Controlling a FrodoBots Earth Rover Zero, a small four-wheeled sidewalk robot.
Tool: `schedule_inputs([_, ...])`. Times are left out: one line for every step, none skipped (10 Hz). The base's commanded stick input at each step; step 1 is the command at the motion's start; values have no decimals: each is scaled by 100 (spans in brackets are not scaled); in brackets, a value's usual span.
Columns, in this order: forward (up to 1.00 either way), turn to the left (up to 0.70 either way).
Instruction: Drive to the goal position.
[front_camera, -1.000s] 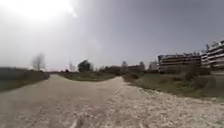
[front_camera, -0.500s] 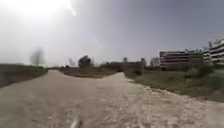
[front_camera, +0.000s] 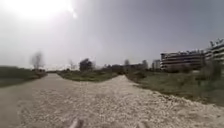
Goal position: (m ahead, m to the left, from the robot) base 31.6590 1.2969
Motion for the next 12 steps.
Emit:
schedule_inputs([100,0])
schedule_inputs([100,0])
schedule_inputs([100,0])
schedule_inputs([100,0])
schedule_inputs([100,0])
schedule_inputs([100,0])
schedule_inputs([100,0])
schedule_inputs([100,0])
schedule_inputs([100,-1])
schedule_inputs([100,-9])
schedule_inputs([100,-18])
schedule_inputs([100,-32])
